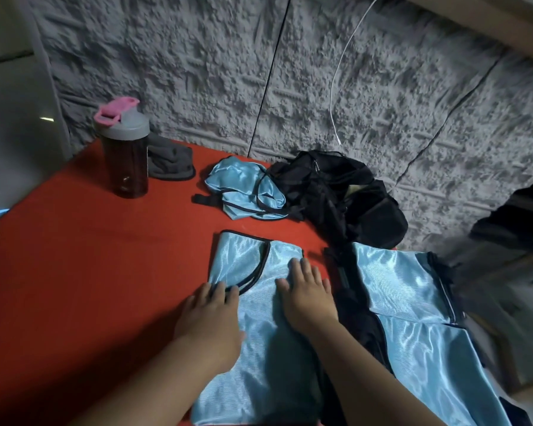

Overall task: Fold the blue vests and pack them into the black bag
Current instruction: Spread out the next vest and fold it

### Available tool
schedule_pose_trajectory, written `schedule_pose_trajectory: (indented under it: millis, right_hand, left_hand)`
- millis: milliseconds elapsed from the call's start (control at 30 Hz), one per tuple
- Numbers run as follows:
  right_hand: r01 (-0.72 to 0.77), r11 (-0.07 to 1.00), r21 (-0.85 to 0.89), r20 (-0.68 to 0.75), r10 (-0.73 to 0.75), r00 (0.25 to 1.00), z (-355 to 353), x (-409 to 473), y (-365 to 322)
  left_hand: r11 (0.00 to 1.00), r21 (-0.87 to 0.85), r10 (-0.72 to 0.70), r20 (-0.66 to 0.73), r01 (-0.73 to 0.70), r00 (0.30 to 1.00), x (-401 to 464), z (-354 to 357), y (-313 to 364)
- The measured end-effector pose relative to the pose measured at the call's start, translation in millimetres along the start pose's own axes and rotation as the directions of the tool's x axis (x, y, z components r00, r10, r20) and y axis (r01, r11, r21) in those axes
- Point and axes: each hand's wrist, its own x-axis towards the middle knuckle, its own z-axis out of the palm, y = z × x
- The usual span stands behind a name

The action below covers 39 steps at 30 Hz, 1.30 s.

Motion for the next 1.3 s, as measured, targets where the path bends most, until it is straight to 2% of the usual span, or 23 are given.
schedule_pose_trajectory:
  millis: [100, 200, 267, 333, 400, 467, 500, 600, 667, 733, 933, 1167, 1300]
  right_hand:
    - [-0.02, 0.998, 0.054, 0.028, 0.018, 0.999, -3.5, 2.0, 17.3]
    - [0.051, 0.995, 0.082, -0.073, -0.045, 0.996, -23.8, -7.0, 9.1]
    - [0.147, 0.982, 0.117, -0.147, -0.129, 0.981, -45.0, -25.4, -10.8]
    - [0.232, 0.941, 0.246, -0.168, -0.195, 0.966, -59.0, -56.5, -40.8]
    - [0.302, 0.909, 0.287, -0.099, -0.285, 0.953, -51.0, -89.0, -65.0]
    - [0.349, 0.929, 0.123, 0.027, -0.355, 0.935, -19.3, -108.1, -65.3]
    - [0.299, 0.952, 0.066, 0.063, -0.303, 0.951, -3.9, -112.0, -54.9]
    - [0.176, 0.984, -0.016, -0.008, -0.176, 0.984, 15.5, -118.7, -10.0]
    - [0.117, 0.99, -0.078, -0.013, -0.118, 0.993, 14.9, -123.9, 17.6]
    - [0.065, 0.997, -0.048, 0.023, -0.064, 0.998, 10.7, -126.2, 32.8]
    - [0.026, 1.0, -0.016, 0.01, -0.026, 1.0, 16.9, -128.4, 31.3]
    - [0.09, 0.995, 0.032, 0.002, -0.09, 0.996, 26.1, -124.2, -5.9]
    - [0.119, 0.992, 0.047, -0.005, -0.119, 0.993, 28.9, -125.8, -32.9]
  left_hand:
    - [0.999, 0.044, -0.022, 0.018, 0.022, 1.0, 0.8, -2.5, 4.0]
    - [0.998, 0.06, -0.025, 0.033, 0.023, 0.999, 2.3, -3.4, 1.9]
    - [0.998, 0.059, -0.009, -0.036, 0.011, 0.999, 0.2, -6.0, 3.5]
    - [0.997, 0.066, 0.055, -0.139, -0.047, 0.989, -3.4, -6.2, 7.4]
    - [0.987, 0.097, 0.14, -0.159, -0.126, 0.977, -6.7, -3.3, 10.9]
    - [0.988, 0.061, 0.148, -0.118, -0.142, 0.982, -8.9, 7.4, 7.1]
    - [0.989, 0.058, 0.139, -0.114, -0.134, 0.984, -10.4, 12.4, 4.5]
    - [0.995, 0.027, 0.103, -0.086, -0.101, 0.991, -11.3, 31.5, -1.5]
    - [0.994, 0.073, 0.09, -0.08, -0.084, 0.993, -8.3, 38.2, -3.8]
    - [0.992, 0.078, 0.106, -0.102, -0.098, 0.989, -4.9, 38.4, -5.4]
    - [0.992, 0.07, 0.108, -0.108, -0.101, 0.988, -4.5, 38.1, -8.1]
    - [0.993, 0.086, 0.085, -0.108, -0.076, 0.991, -4.9, 26.3, -44.0]
    - [0.984, 0.118, 0.143, -0.109, -0.13, 0.984, -9.1, 20.1, -76.4]
